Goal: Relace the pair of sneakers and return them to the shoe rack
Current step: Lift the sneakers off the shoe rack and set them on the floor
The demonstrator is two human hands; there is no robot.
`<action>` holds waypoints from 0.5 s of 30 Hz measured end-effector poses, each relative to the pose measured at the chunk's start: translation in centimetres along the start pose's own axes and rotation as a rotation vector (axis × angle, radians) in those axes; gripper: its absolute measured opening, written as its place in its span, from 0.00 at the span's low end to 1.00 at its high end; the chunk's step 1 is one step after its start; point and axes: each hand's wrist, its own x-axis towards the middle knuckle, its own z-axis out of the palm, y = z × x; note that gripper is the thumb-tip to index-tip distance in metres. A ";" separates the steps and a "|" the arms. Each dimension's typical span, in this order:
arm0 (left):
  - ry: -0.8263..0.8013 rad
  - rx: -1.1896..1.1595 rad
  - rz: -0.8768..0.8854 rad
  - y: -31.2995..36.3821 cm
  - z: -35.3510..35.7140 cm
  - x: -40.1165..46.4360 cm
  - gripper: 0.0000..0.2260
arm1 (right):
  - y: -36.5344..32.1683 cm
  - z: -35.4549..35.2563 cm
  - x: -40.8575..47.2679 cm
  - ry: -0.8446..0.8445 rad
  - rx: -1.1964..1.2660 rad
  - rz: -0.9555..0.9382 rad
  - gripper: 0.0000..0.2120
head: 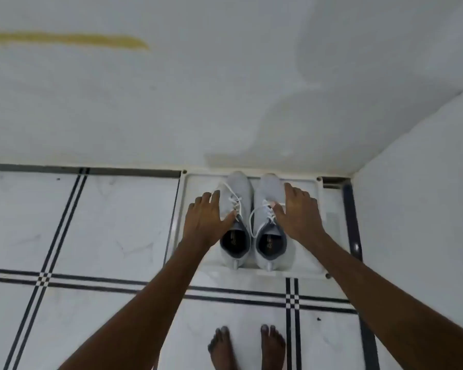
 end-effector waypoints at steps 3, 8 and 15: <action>-0.114 -0.072 -0.075 -1.0 4.9 0.0 0.32 | 1.7 5.0 -0.4 -0.110 0.039 0.148 0.26; -0.170 -0.250 -0.175 -2.2 10.2 -0.7 0.27 | 4.0 10.6 -1.7 -0.222 0.241 0.322 0.20; -0.082 -0.248 -0.189 -2.5 11.1 -0.8 0.21 | 4.0 12.5 -1.9 -0.226 0.300 0.411 0.08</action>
